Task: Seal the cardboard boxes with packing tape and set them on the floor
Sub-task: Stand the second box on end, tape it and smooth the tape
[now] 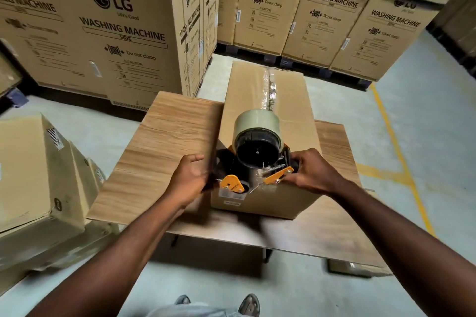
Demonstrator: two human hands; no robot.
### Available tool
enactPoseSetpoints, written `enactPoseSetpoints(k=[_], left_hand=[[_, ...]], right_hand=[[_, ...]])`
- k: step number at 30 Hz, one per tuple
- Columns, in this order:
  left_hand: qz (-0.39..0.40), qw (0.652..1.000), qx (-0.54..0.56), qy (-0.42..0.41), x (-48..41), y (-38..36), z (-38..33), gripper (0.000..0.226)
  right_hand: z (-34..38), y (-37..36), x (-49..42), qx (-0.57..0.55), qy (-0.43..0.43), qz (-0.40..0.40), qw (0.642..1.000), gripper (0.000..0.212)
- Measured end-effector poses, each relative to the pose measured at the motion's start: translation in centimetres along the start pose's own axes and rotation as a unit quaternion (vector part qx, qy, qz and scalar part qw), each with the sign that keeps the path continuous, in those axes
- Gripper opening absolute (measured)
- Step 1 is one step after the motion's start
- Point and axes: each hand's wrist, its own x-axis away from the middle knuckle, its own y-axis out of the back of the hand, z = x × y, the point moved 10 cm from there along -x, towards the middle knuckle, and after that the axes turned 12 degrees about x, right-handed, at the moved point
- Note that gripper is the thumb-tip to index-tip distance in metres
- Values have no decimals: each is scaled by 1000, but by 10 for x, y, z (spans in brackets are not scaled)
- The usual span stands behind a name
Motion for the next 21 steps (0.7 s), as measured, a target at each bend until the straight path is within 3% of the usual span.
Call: enactPoseSetpoints(k=[4, 8, 15, 21], left_hand=[[15, 999, -9, -33, 0, 8, -14, 48], [12, 999, -23, -46, -8, 13, -18, 47], [4, 1000, -28, -12, -22, 29, 7, 42], [-1, 996, -80, 36, -22, 15, 43, 13]], right_hand=[[-3, 12, -5, 29, 7, -22, 999, 19], [-6, 6, -13, 74, 26, -7, 997, 9], [-18, -7, -16, 133, 15, 15, 991, 29], [-25, -14, -17, 147, 4, 29, 989, 34]])
